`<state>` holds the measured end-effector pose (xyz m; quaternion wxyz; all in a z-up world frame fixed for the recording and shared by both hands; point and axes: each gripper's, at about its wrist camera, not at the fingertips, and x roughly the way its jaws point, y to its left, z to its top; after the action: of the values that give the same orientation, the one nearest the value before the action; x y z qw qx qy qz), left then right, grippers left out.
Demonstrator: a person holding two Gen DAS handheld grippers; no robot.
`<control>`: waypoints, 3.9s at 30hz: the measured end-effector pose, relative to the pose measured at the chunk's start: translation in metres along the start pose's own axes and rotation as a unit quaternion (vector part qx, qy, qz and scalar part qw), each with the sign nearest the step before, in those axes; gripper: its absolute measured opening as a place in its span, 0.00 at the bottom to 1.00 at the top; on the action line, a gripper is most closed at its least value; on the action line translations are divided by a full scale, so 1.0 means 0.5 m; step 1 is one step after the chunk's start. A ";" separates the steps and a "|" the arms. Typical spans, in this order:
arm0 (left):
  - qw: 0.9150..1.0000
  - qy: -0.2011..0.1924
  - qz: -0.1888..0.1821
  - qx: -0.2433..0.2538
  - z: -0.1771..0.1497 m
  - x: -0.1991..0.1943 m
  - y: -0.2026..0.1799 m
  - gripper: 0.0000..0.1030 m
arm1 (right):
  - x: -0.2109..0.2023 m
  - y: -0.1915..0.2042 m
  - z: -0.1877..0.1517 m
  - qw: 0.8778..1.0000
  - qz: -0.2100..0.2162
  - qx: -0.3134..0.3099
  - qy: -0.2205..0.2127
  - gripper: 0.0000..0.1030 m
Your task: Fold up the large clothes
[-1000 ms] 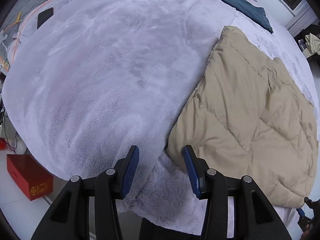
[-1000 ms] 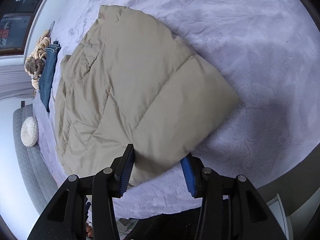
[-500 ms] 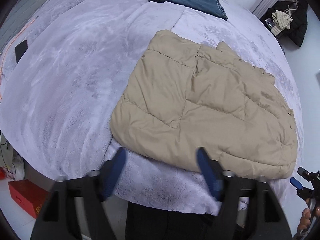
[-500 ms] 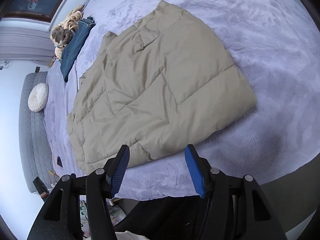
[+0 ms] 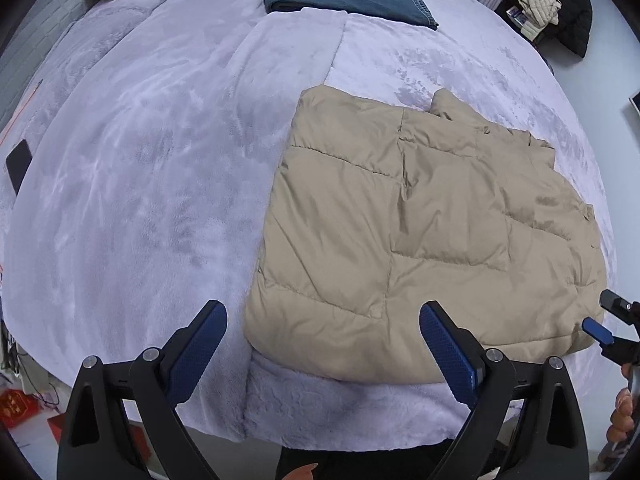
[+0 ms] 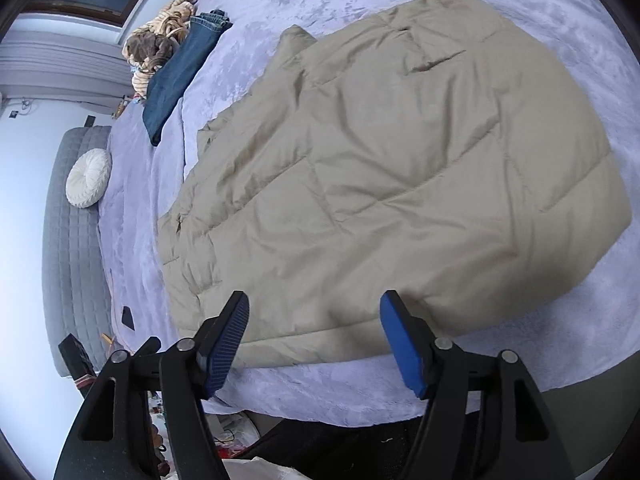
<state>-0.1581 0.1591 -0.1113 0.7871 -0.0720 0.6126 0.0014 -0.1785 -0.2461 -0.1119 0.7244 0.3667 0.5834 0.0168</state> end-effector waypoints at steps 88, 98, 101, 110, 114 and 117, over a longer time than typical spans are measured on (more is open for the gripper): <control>0.890 0.149 -0.411 0.130 0.199 0.219 -0.048 0.38 | 0.245 0.133 0.018 0.995 -0.079 -0.016 0.063 1.00; 0.905 0.141 -0.381 0.123 0.193 0.166 -0.055 0.38 | 0.153 0.132 0.023 0.999 -0.034 -0.008 0.016 1.00; 0.911 0.140 -0.368 0.122 0.194 0.146 -0.065 0.38 | 0.111 0.119 0.036 0.999 -0.036 -0.010 -0.029 0.74; 0.933 0.111 -0.317 0.130 0.177 0.021 -0.138 0.38 | 0.172 0.085 0.124 0.998 -0.031 -0.039 -0.025 0.10; 0.943 0.104 -0.291 0.121 0.165 -0.025 -0.219 0.38 | 0.226 0.057 0.164 0.999 -0.013 -0.040 0.001 0.05; 0.947 0.105 -0.276 0.123 0.165 -0.045 -0.284 0.38 | 0.253 0.037 0.183 0.999 0.002 -0.033 0.020 0.02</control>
<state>-0.0716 0.0298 -0.0541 0.6904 -0.1409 0.6437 -0.2987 -0.0523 -0.2221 -0.2022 0.7243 0.3435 0.5961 0.0452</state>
